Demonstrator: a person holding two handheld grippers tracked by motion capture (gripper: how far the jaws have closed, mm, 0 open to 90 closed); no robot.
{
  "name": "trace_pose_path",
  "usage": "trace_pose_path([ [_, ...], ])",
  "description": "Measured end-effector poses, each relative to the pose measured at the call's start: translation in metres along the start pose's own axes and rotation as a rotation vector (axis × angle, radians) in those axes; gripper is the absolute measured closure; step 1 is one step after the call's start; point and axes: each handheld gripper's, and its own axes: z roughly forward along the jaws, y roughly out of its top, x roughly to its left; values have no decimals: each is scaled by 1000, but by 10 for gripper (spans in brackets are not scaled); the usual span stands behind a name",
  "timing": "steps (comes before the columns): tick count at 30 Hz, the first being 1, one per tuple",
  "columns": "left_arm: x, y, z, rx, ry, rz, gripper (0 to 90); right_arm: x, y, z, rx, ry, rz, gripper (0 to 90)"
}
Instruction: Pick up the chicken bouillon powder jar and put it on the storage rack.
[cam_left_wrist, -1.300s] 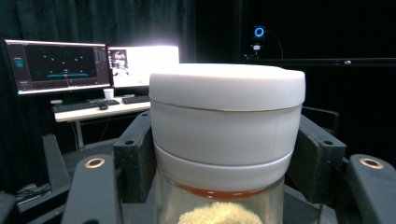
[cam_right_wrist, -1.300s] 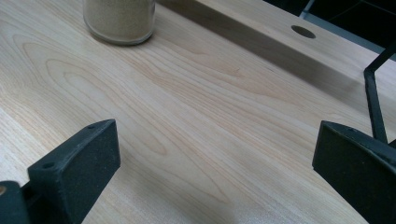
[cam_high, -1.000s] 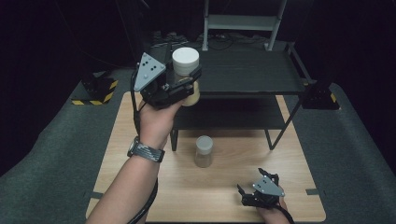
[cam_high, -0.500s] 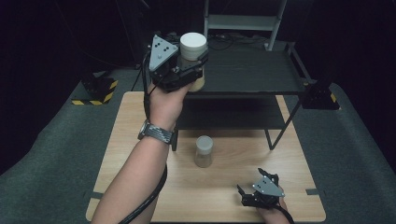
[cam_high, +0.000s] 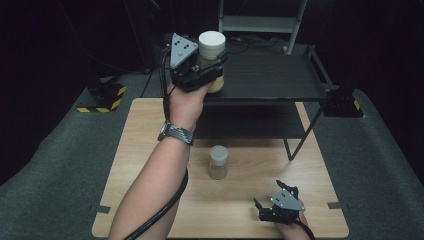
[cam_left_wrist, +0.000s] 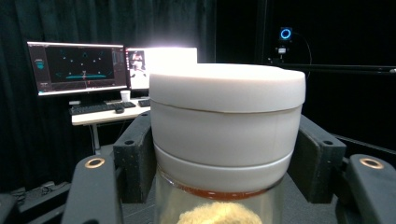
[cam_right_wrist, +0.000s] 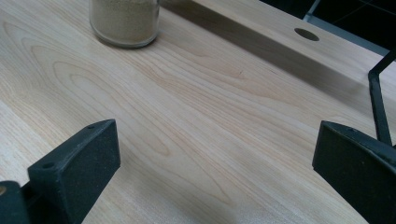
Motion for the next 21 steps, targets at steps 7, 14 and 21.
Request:
trace_pose_path([
  [7, -2, -2, 7, 5, 7, -2, 342, 0, 0, 0, -2, 1, -2, 1],
  [14, -3, -7, 11, 2, 10, -11, 342, 0, 0, 0, -3, 2, -4, 1],
  [21, -2, -11, 13, -1, 10, -12, 342, 0, 0, 0, -1, 4, -3, 1],
])
